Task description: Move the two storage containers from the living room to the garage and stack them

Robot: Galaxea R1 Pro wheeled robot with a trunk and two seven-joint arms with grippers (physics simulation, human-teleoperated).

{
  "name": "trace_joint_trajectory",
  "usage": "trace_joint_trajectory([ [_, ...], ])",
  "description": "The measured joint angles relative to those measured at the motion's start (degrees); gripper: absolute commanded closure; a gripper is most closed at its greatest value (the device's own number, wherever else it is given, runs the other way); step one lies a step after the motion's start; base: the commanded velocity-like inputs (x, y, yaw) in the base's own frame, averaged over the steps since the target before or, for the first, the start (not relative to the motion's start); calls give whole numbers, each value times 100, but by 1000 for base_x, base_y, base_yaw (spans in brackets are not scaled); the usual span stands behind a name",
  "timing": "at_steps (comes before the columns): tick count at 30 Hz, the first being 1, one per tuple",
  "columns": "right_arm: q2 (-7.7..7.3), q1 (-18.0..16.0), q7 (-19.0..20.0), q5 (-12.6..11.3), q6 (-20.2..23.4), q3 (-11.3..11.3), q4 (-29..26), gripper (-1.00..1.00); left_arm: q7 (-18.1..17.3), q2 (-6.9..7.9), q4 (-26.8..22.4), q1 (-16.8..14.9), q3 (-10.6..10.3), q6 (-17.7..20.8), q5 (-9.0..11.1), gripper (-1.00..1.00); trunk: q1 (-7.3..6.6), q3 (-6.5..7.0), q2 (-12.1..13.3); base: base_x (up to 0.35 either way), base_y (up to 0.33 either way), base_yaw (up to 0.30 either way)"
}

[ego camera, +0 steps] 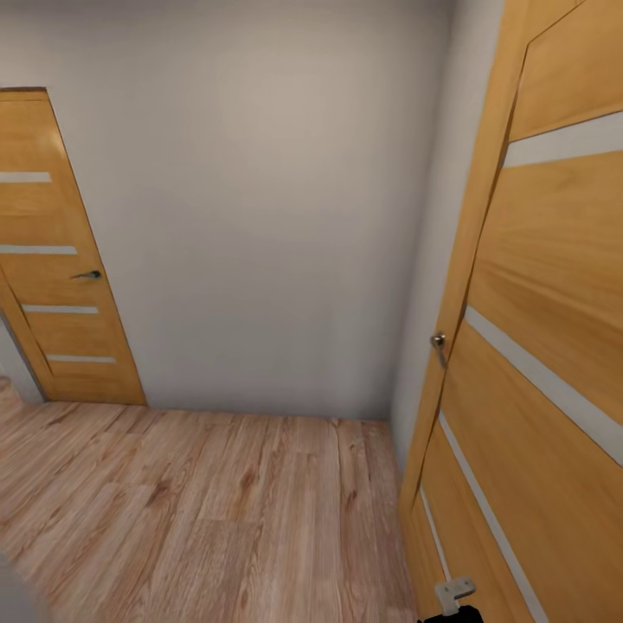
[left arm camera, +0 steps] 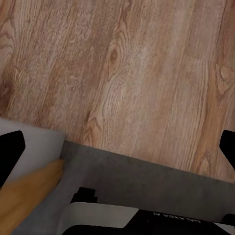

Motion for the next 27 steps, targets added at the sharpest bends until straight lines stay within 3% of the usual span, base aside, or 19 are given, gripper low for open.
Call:
trace_joint_trajectory([
  [8, 1, 0, 0, 0, 0, 0, -1, -100, 0, 3, 0, 0, 0, 0, 0, -100, 2, 0, 1, 216, 0, 0],
  [27, 1, 0, 0, 0, 0, 0, 1, -100, 0, -1, 0, 0, 0, 0, 0, -100, 3, 0, 1, 10, 0, 0],
])
